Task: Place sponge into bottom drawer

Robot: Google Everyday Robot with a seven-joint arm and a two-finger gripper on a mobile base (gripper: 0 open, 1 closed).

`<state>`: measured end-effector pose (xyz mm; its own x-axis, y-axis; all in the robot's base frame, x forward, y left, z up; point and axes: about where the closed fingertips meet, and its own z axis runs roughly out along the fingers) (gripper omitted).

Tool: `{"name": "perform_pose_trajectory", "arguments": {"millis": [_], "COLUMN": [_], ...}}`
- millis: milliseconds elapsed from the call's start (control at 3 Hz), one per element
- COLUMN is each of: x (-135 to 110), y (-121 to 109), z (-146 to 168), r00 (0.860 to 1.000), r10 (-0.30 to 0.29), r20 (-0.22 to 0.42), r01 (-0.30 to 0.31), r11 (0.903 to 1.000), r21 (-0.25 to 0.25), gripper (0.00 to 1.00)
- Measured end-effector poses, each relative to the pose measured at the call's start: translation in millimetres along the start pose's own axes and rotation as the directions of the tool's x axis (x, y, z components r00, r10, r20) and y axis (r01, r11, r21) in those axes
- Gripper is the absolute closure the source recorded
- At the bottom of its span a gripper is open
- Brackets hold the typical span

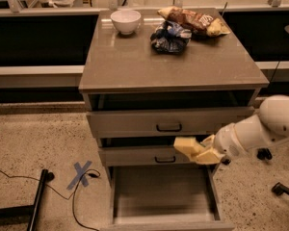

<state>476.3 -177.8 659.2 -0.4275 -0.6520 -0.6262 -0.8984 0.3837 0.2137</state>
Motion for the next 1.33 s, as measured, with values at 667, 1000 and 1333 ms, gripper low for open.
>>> {"name": "perform_pose_trajectory", "arguments": {"millis": [667,1000,1333], "x": [31,54,122], "y": [5,-13,-43], "z": [51,67,118], "r00": [0.999,0.996,0.994], "r10": [0.027,0.073,0.093], "r20": [0.039,0.049,0.062], "r01": [-0.022,-0.067,-0.082], "r11": [0.9927,0.9896,0.9846], "r21": [-0.118,-0.127,-0.155], "gripper": [1.0,1.0,1.0]}}
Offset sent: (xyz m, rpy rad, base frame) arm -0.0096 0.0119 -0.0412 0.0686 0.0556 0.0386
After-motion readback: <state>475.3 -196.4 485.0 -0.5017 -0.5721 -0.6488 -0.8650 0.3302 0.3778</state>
